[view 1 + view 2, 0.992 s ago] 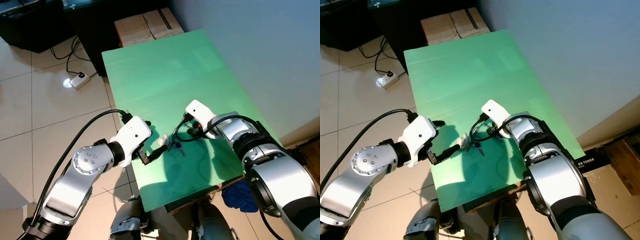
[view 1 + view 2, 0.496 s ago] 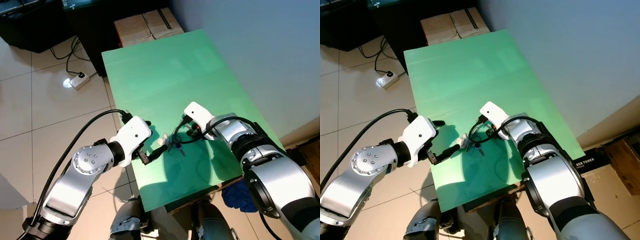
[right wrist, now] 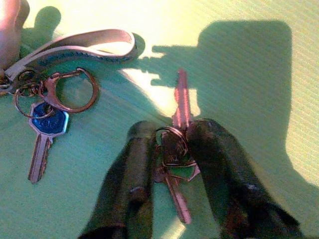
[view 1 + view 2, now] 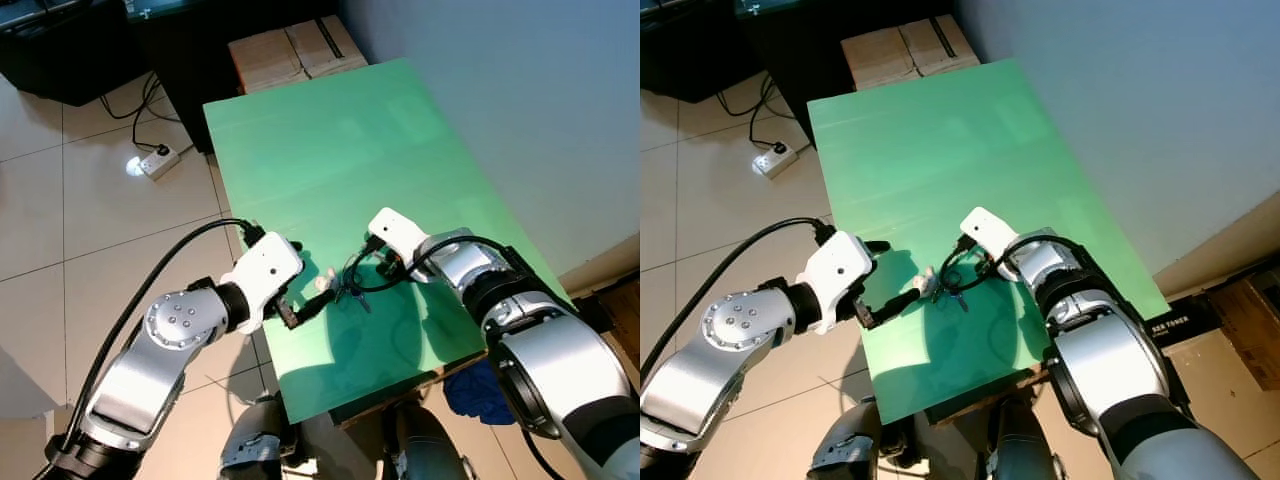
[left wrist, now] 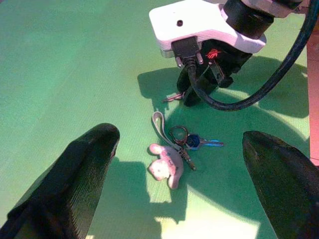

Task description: Hang keys on a hook

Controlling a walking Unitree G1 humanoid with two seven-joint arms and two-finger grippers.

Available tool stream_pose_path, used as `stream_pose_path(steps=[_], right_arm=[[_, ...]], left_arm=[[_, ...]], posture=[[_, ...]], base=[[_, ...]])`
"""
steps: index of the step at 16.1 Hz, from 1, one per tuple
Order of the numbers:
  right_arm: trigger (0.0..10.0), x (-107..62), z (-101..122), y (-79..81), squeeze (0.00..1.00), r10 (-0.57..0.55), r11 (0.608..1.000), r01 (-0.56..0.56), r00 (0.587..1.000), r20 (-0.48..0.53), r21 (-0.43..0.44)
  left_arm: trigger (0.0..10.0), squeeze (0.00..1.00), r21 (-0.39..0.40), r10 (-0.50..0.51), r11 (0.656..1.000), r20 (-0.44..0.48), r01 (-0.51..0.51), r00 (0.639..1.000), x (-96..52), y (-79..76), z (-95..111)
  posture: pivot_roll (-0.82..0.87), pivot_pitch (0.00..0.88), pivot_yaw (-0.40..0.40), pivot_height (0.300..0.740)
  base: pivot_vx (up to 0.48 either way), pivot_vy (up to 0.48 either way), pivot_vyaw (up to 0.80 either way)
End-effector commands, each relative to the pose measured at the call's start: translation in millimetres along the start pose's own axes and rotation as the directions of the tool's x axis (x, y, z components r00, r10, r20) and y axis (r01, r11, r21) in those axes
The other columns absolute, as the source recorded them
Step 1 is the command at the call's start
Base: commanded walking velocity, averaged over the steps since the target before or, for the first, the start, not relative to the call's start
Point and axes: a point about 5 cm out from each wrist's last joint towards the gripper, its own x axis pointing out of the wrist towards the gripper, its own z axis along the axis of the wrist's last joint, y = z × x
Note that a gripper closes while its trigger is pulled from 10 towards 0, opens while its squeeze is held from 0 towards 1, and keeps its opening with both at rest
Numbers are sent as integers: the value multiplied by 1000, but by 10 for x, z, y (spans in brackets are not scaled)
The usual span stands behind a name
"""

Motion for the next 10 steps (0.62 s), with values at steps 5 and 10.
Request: stream_pose_path(steps=[5,10], right_arm=[[0,34,-118,48,0,20,1000,-20,999,-44,10],[0,28,-133,37,0,19,1000,-18,999,-49,13]], left_arm=[[10000,0,-10,-20,1000,-15,20,1000,13,-32,-40],[10000,0,-12,-18,1000,-15,18,1000,19,-32,-45]], posture=[[-54,312,50,718],[-58,313,47,718]], base=[[0,0,0],[0,0,0]])
